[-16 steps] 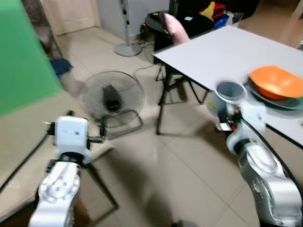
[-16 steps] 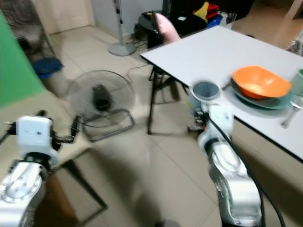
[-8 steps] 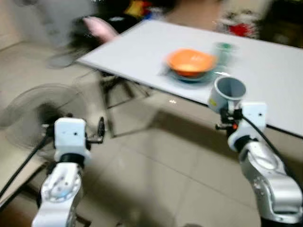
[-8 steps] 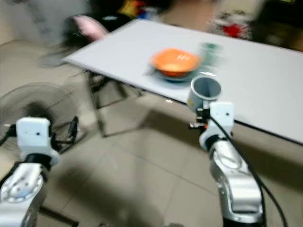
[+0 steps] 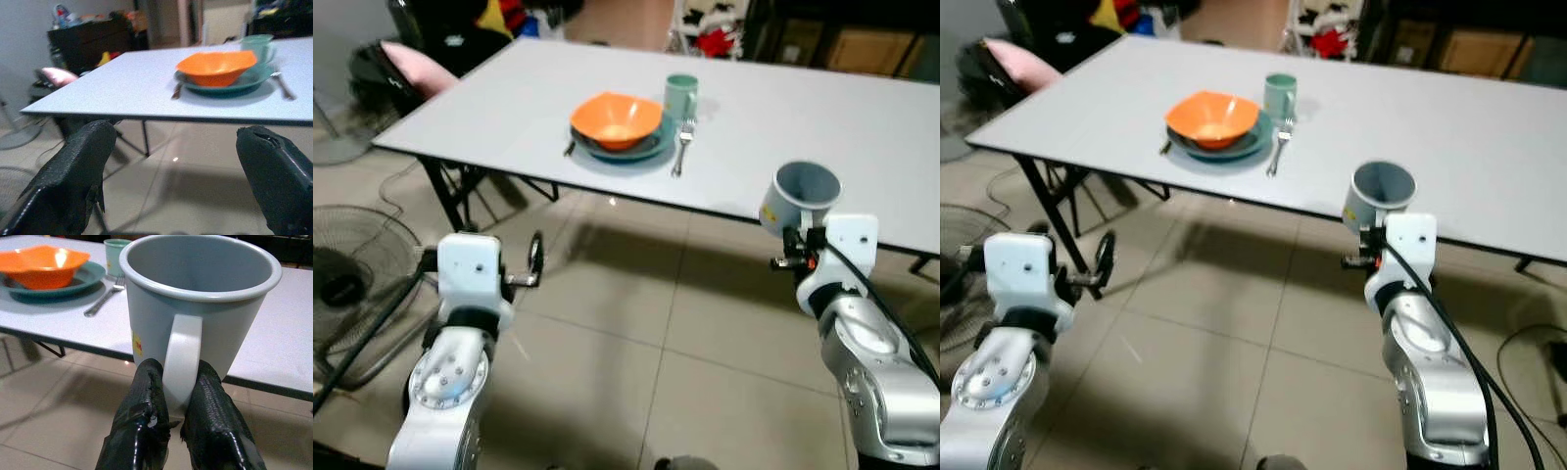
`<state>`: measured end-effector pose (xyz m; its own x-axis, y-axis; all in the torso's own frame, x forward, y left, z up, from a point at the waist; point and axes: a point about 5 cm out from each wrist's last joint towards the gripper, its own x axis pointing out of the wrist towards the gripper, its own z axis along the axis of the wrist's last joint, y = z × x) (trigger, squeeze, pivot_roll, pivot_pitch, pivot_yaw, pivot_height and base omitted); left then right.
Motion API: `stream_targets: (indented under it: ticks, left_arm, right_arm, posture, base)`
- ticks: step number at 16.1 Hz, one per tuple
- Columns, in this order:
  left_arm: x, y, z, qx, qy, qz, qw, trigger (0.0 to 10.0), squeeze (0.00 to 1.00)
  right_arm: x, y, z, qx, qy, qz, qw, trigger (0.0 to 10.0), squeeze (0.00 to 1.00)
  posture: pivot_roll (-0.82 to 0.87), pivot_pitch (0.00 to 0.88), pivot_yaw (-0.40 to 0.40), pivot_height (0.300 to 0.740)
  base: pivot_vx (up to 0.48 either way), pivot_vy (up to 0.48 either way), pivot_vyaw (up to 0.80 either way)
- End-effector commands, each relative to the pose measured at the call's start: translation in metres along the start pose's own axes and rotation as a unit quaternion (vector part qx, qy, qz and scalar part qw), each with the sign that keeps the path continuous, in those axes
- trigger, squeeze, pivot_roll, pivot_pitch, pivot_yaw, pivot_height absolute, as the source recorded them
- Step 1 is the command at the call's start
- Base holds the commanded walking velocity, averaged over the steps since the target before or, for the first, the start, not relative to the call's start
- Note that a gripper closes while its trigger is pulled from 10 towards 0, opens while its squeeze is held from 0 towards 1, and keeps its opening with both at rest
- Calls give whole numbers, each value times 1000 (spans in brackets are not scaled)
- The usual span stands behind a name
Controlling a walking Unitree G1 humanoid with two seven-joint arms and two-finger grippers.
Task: Setting the table
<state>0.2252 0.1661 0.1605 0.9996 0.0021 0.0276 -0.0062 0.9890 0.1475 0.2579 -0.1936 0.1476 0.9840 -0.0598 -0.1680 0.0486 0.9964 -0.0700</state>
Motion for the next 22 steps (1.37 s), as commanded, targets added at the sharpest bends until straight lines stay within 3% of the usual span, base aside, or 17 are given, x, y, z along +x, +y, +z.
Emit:
stream_targets:
  ticks: [1, 5, 17, 22]
  left_arm:
    - [0, 1, -1, 3, 0, -5, 1000, 10000, 0]
    - [2, -3, -1, -3, -3, -20, 1000, 10000, 0]
    - [5, -9, -2, -4, -6, -51, 999, 10000, 0]
    - [9, -8, -2, -3, -9, -44, 999, 10000, 0]
  right_arm:
    - [-1, 1, 6, -8, -19, 3, 1000, 10000, 0]
    - [-1, 4, 7, 19, -20, 1, 1000, 10000, 0]
    - [-8, -5, 2, 15, -10, -30, 999, 10000, 0]
    - [1, -4, 12, -5, -35, -15, 999, 10000, 0]
  posture:
    - [-102, 24, 33, 740]
    - [-109, 21, 37, 740]
    - [-128, 26, 61, 740]
    - [-132, 14, 61, 740]
  base:
    - [244, 0, 0]
    - [270, 0, -303]
    - [273, 0, -799]
    - [281, 0, -554]
